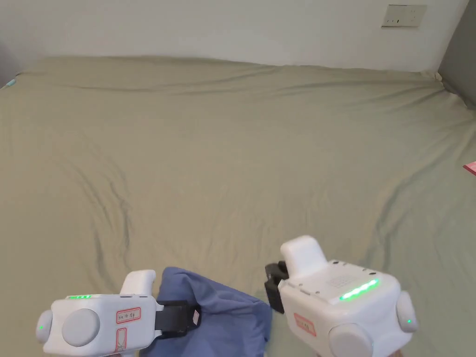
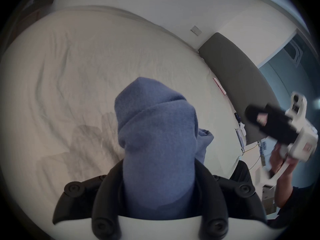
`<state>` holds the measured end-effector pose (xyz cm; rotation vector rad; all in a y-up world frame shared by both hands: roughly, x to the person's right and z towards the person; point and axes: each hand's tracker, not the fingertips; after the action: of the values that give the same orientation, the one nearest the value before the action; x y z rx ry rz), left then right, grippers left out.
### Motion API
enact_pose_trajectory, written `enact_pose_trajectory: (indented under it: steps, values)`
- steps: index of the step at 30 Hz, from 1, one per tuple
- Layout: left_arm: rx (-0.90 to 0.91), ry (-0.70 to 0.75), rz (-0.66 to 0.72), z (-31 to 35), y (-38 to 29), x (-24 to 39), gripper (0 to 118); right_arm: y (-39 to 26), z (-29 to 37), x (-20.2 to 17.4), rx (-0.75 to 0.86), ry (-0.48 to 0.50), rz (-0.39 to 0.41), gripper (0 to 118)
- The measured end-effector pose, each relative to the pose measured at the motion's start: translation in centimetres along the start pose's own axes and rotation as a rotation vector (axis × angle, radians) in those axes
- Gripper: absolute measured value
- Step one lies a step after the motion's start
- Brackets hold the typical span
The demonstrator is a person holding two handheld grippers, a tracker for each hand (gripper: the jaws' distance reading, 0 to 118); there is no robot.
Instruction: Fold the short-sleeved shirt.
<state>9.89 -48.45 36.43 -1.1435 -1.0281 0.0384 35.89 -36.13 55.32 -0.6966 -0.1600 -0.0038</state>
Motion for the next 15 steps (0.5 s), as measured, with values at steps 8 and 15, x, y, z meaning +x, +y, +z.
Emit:
enact_pose_trajectory:
  steps: [8, 15]
  values:
    - [0.116, 0.222, -0.043, 4.9, 0.4, -0.7, 37, 5.1, 5.0, -1.4, 0.211, -0.164, 0.026, 2]
    - [0.12, 0.42, -0.048, 9.2, 0.2, -7.1, 37, 5.6, 5.6, -5.4, 0.311, -0.21, 0.032, 2]
